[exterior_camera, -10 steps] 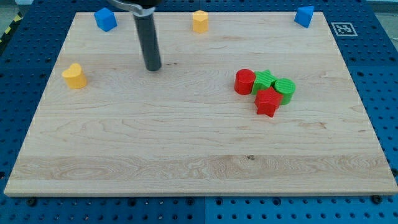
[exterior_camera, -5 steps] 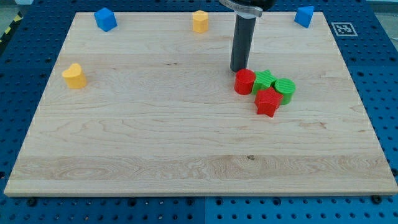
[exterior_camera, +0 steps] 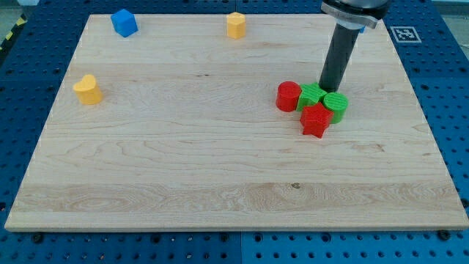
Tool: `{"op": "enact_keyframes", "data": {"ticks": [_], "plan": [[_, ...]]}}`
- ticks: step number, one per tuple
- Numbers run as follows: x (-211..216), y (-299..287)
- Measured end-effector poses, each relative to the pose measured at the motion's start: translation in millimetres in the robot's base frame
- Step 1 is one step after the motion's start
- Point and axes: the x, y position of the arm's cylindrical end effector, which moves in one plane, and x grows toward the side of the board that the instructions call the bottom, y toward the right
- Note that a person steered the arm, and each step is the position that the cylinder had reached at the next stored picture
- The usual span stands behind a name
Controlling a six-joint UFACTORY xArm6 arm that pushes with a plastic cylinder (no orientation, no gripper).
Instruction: Move the green circle away from the green star
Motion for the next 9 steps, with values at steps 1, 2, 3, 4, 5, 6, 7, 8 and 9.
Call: {"op": "enact_keyframes", "data": {"ticks": [1, 2, 3, 4, 5, 6, 7, 8, 9], "plan": [[19.7, -7.3], [24.8, -37.0], [31.2, -61.8], [45.0, -49.2], [60.3, -19.5], [82.2, -17.3], [88.1, -17.3], [88.1, -17.3], [81.8, -17.3]]}}
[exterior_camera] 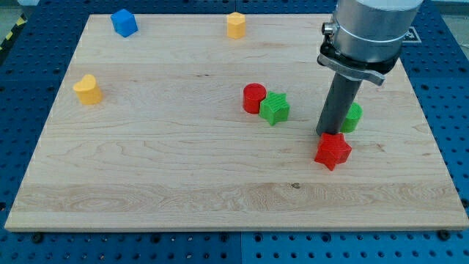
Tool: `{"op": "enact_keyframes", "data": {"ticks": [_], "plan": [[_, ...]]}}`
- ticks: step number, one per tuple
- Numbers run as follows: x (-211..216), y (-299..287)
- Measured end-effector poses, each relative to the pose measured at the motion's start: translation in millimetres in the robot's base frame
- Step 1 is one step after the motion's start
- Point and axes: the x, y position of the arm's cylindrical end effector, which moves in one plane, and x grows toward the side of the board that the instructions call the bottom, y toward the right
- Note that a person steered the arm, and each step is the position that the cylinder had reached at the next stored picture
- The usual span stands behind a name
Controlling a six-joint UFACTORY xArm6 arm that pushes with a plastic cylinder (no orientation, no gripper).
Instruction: Move the green circle away from the green star
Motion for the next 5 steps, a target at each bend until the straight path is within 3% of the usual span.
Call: {"op": "enact_keyframes", "data": {"ticks": [5], "plan": [[-13.8, 57.0]]}}
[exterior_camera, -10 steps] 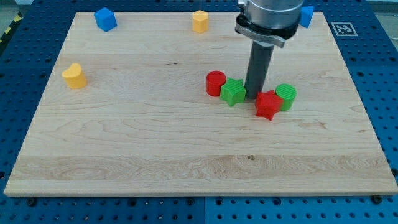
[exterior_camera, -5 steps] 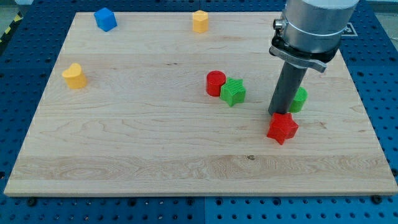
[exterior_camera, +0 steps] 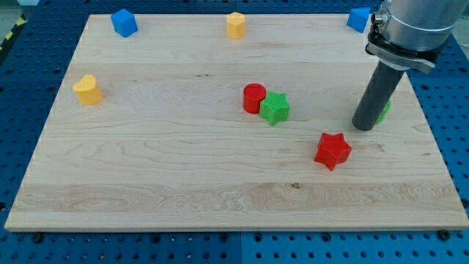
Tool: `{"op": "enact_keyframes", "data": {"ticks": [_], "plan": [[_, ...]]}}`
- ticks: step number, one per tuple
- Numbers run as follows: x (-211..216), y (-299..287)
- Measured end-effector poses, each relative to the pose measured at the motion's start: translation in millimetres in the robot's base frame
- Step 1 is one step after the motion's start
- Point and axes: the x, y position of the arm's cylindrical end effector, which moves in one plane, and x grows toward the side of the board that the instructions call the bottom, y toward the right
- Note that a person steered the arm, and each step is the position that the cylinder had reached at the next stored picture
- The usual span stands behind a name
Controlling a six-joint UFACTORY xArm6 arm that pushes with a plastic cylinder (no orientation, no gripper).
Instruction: Move the green circle away from the green star
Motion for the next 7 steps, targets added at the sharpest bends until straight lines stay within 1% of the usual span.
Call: {"op": "enact_keyframes", "data": {"ticks": [2, 7], "plan": [[-15.3, 0.0], [-17.2, 6.0]]}}
